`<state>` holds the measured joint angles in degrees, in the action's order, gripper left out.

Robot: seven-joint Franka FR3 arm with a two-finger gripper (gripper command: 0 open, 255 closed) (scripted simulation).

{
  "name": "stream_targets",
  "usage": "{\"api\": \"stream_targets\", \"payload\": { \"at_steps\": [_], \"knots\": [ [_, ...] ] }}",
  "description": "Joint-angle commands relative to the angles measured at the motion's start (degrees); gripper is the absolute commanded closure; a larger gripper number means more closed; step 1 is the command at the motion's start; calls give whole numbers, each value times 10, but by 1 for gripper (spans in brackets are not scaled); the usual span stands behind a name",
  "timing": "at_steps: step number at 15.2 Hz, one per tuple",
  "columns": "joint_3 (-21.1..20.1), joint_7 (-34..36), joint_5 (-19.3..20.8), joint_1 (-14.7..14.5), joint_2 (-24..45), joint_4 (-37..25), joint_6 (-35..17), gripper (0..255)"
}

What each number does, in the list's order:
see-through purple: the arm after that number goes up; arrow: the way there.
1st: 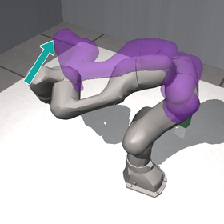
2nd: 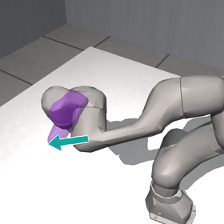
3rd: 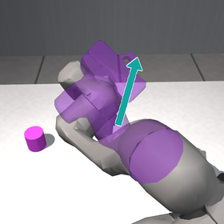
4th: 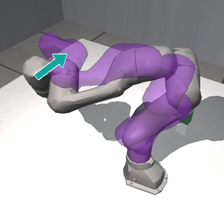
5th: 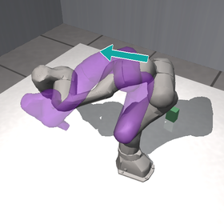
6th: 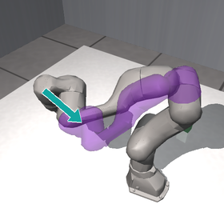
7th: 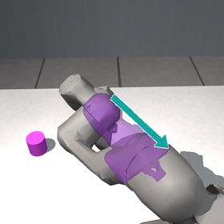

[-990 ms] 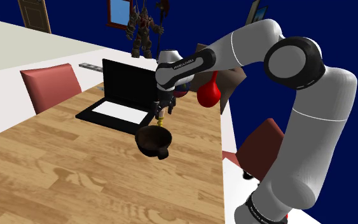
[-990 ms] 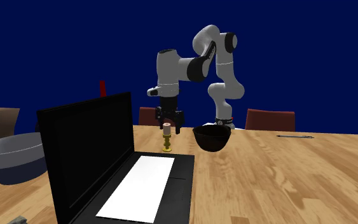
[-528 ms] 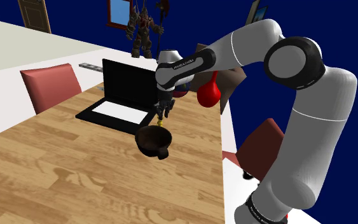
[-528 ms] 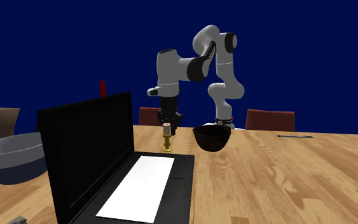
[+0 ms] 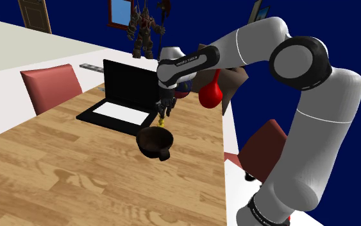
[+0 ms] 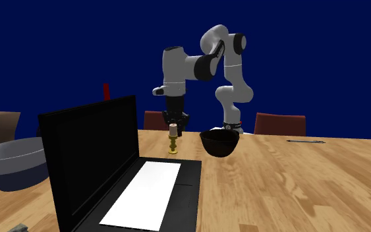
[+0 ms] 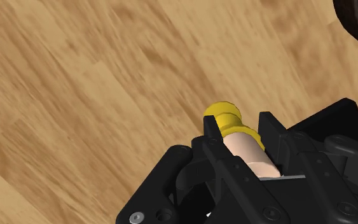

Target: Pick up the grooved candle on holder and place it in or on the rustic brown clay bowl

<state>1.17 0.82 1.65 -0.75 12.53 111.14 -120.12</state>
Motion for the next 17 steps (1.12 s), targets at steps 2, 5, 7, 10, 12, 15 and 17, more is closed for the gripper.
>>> {"api": "stream_targets", "payload": {
  "at_steps": [2, 5, 7, 10, 12, 15, 17],
  "knots": [
    [0, -2, 0, 1, -9, -12, 21, 255],
    [0, -2, 0, 0, -18, -24, 42, 255],
    [0, -2, 0, 0, -23, -32, 56, 255],
    [0, -3, 0, 0, -31, -46, 77, 255],
    [0, -3, 0, 0, -35, -56, 91, 255],
    [0, -4, -1, 0, -40, -73, 113, 255],
    [0, -4, -1, 0, -44, -84, 128, 255]
  ]
}}
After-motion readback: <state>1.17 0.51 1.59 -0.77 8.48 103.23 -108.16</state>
